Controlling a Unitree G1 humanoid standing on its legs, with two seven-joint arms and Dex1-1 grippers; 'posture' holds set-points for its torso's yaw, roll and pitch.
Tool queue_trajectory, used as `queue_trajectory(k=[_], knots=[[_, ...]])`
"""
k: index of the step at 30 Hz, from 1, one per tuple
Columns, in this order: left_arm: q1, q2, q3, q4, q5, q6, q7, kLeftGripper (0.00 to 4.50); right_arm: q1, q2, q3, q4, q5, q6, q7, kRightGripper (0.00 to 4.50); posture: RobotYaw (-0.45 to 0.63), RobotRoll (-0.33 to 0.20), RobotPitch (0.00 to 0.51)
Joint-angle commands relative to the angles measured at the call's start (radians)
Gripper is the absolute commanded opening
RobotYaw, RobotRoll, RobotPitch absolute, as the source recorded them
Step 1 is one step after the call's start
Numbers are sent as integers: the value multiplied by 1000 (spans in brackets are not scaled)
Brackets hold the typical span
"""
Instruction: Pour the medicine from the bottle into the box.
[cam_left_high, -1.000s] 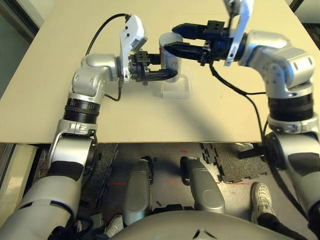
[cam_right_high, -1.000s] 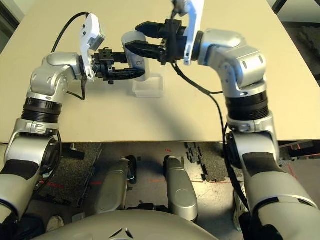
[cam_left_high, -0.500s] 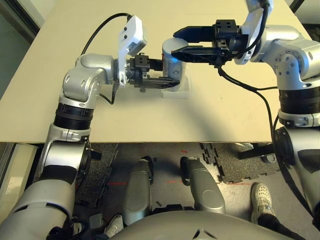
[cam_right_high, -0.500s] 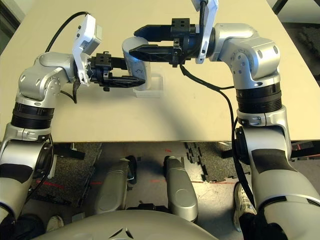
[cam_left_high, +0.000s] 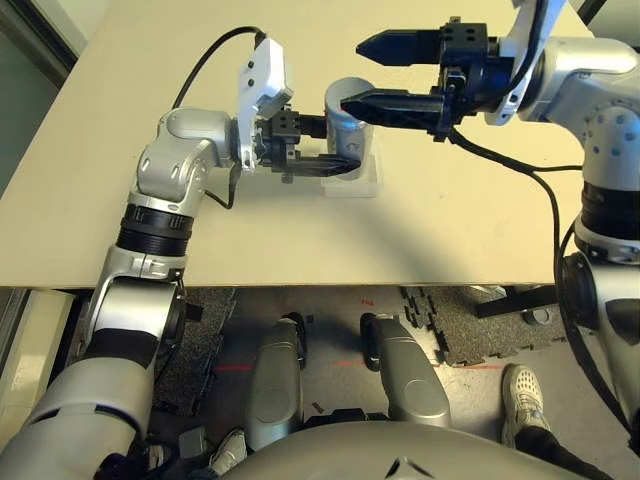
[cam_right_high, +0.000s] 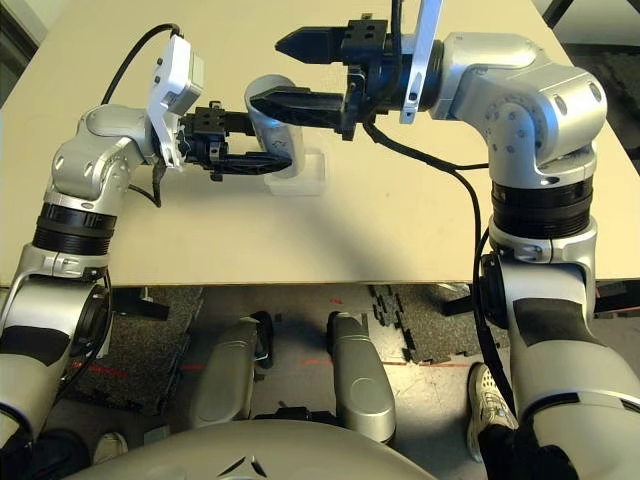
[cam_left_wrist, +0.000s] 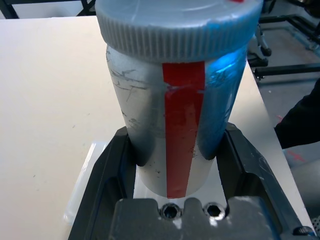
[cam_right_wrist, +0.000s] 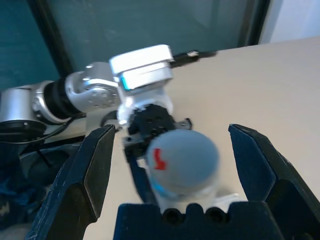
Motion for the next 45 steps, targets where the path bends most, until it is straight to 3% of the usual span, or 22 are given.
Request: queue_trajectory(k=[1, 12, 21, 37, 45], knots=[[-28, -8, -20, 34, 20, -31, -19, 2474, 7, 11, 3, -46, 22, 11, -26, 4500, -56, 0, 175], [-26, -20, -23, 13, 19, -21, -20, 2474, 5, 27, 94, 59, -149, -158, -55, 4500, -51, 0, 176], [-25, -20, -21, -14, 12, 1, -4, 2474, 13, 32, 94, 90, -163, -166, -49, 4500, -36, 0, 184], [-33, 8, -1, 54, 21, -26, 16, 2474, 167, -118, -93, -36, -72, -32, -121, 4500, -66, 0, 190], [-60, -9, -6, 132, 38, -68, 11, 2474, 137, -69, -90, -129, 22, 67, -173, 4500, -82, 0, 190]])
